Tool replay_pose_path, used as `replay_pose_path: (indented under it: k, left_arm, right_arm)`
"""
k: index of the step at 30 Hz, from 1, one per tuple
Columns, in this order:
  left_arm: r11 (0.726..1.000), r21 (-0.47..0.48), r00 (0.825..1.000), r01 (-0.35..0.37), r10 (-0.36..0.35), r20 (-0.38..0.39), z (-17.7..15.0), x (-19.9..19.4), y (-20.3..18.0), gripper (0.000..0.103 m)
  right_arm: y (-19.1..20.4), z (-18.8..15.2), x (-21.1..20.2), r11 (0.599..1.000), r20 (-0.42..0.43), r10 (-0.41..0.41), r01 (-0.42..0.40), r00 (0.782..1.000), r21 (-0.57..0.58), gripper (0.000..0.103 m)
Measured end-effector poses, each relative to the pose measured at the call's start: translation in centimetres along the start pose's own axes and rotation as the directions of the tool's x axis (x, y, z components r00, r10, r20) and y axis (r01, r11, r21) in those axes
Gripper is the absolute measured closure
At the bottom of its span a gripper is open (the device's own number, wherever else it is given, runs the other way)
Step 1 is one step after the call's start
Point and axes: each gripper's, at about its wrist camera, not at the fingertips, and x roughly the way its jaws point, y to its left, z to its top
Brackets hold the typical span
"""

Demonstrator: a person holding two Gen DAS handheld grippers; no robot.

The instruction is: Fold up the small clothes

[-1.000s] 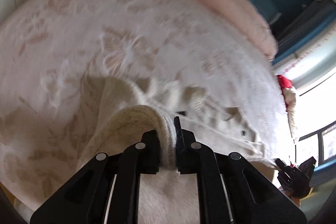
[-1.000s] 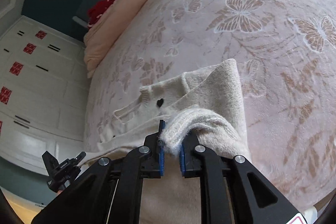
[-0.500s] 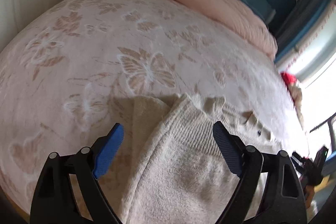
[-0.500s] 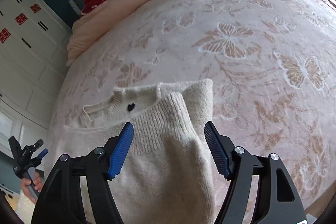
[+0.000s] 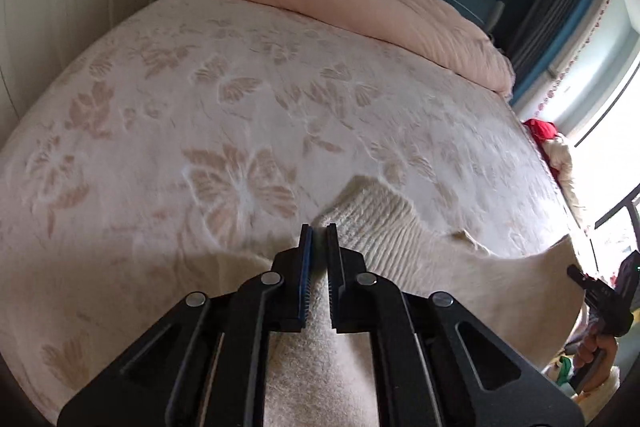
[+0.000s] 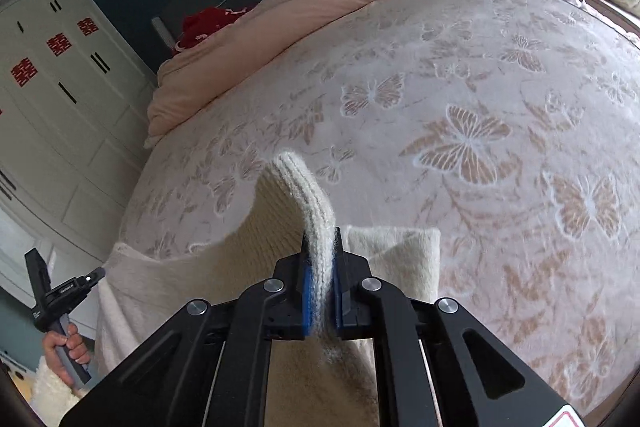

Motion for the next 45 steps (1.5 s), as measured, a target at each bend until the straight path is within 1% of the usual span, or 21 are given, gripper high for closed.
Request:
replay_pose_path:
  k: [3, 6, 8, 12, 14, 16, 18, 21, 24, 26, 28, 30, 31, 32, 33, 35, 38, 39, 40, 42, 45]
  left_arm:
    - [0.997, -0.051, 0.995, -0.063, 0.058, -0.086, -0.2, 4.1, 1.5, 0.097]
    - [0.986, -0.087, 0.973, -0.140, 0.120, -0.198, -2.3, 8.6, 3.0, 0.096]
    - [0.990, -0.066, 0.983, -0.121, 0.110, -0.148, -3.2, 7.9, 2.6, 0.092]
    - [0.994, -0.003, 0.992, -0.112, 0.111, -0.064, -4.3, 3.0, 0.7, 0.092]
    - [0.998, -0.010, 0.998, -0.059, 0.059, -0.019, -5.7, 0.2, -0.6, 0.092]
    - [1.000, -0.013, 0.999, 0.010, -0.011, -0.032, -7.5, -0.7, -2.6, 0.090]
    - [1.000, -0.008, 0.997, 0.022, -0.023, -0.079, -9.6, 0.1, -3.9, 0.087]
    - [0.999, -0.004, 0.987, -0.045, 0.044, -0.155, -12.5, 2.0, -3.5, 0.085]
    - [0.989, -0.136, 0.987, -0.054, 0.032, -0.160, -13.6, 2.5, 0.5, 0.087]
    - [0.982, -0.186, 0.988, -0.037, 0.008, -0.153, -13.8, 2.1, 1.8, 0.090]
    - [0.979, -0.200, 0.990, -0.035, 0.007, -0.140, -13.9, 0.9, 1.9, 0.089]
    - [0.976, -0.217, 0.994, -0.017, -0.007, -0.111, -14.5, -1.4, 1.6, 0.084]
    - [0.971, -0.239, 0.995, 0.012, -0.034, -0.091, -15.1, -2.6, 1.6, 0.072]
    - [0.963, -0.266, 0.996, 0.031, -0.053, -0.077, -15.6, -3.6, 1.8, 0.055]
    - [0.951, -0.305, 0.996, 0.055, -0.075, -0.056, -16.4, -4.7, 1.8, 0.050]
    - [0.935, -0.330, 0.990, 0.131, -0.140, -0.003, -17.5, -6.2, 0.9, 0.049]
    - [0.961, -0.224, 0.986, 0.164, -0.167, 0.004, -16.8, -5.7, -2.6, 0.049]
    - [0.970, -0.181, 0.986, 0.164, -0.169, -0.012, -16.4, -4.8, -4.0, 0.049]
    - [0.979, -0.141, 0.987, 0.148, -0.155, -0.037, -16.0, -3.7, -5.2, 0.049]
    - [0.997, -0.067, 0.992, 0.046, -0.053, -0.112, -15.8, -0.7, -6.6, 0.050]
    - [0.997, -0.058, 0.985, -0.055, 0.044, -0.167, -16.3, 1.8, -5.3, 0.057]
  right_arm:
    - [-1.7, 0.1, 4.8, 0.997, -0.058, -0.081, 0.082, 0.995, 0.015, 0.095]
    - [-3.2, -1.4, 9.7, 0.989, -0.204, -0.135, 0.146, 0.970, 0.036, 0.092]
    - [-2.8, -1.7, 8.8, 0.989, -0.161, -0.139, 0.145, 0.977, 0.030, 0.088]
    - [-0.9, -3.0, 2.5, 0.993, -0.032, -0.118, 0.119, 0.992, 0.025, 0.076]
    - [0.5, -4.7, 0.0, 0.997, 0.004, -0.073, 0.073, 0.997, 0.005, 0.074]
    - [2.2, -7.4, -0.5, 0.999, -0.033, -0.019, 0.018, 0.999, -0.028, 0.076]
    - [3.8, -10.2, 0.7, 0.998, -0.114, 0.023, -0.030, 0.993, -0.063, 0.084]
    - [3.4, -13.0, 2.5, 0.986, -0.163, -0.099, 0.075, 0.982, -0.152, 0.089]
    - [0.0, -13.2, 1.9, 0.985, -0.172, -0.165, 0.153, 0.971, -0.084, 0.096]
    - [-0.8, -12.9, 0.0, 0.995, -0.171, -0.101, 0.104, 0.980, 0.005, 0.088]
    - [-0.3, -13.3, -1.5, 0.996, -0.156, -0.082, 0.085, 0.984, 0.013, 0.085]
    - [0.7, -14.4, -2.9, 0.998, -0.151, -0.066, 0.067, 0.986, 0.003, 0.078]
    - [1.2, -15.4, -3.4, 0.999, -0.163, -0.044, 0.046, 0.986, 0.008, 0.071]
    - [1.6, -16.0, -3.4, 1.000, -0.177, -0.022, 0.025, 0.984, 0.015, 0.071]
    - [2.3, -17.0, -3.5, 1.000, -0.192, 0.008, -0.003, 0.981, 0.024, 0.071]
    - [4.6, -18.0, -3.0, 0.997, -0.209, 0.078, -0.081, 0.975, -0.004, 0.072]
    - [10.9, -18.2, -0.9, 0.973, -0.230, 0.149, -0.184, 0.962, -0.139, 0.081]
    - [13.2, -17.9, 0.4, 0.957, -0.247, 0.191, -0.236, 0.950, -0.170, 0.090]
    - [14.7, -17.8, 1.8, 0.949, -0.269, 0.204, -0.258, 0.941, -0.180, 0.096]
    - [16.3, -17.8, 5.5, 0.952, -0.331, 0.178, -0.247, 0.927, -0.181, 0.100]
    - [14.7, -17.1, 7.5, 0.967, -0.333, 0.110, -0.179, 0.937, -0.182, 0.103]
